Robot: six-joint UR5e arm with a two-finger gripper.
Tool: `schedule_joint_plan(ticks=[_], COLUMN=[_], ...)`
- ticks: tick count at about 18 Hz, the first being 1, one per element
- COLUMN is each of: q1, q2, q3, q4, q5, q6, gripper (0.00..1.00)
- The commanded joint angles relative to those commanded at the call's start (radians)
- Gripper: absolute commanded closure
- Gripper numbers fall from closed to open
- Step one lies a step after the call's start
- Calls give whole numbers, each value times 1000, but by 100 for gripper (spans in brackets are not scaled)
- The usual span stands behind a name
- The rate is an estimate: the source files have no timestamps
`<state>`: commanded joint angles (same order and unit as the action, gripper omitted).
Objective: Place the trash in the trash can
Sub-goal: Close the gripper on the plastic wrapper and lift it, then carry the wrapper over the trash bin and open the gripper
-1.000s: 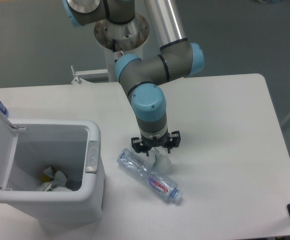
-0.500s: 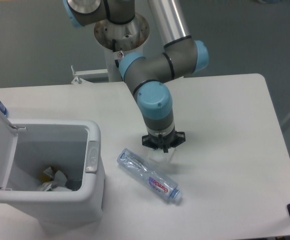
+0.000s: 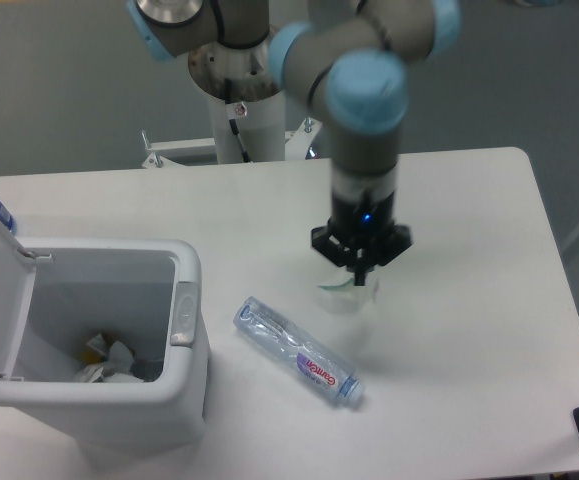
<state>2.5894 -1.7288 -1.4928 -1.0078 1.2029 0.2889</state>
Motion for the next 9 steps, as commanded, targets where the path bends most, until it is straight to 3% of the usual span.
schedule_joint_plan(ticks=[7,9], q1=[-67,-109], q2=[5,28], q3=[152,164], q4=[9,9], q5=[-91,-94], q6=[-302,-341], gripper=[100,100])
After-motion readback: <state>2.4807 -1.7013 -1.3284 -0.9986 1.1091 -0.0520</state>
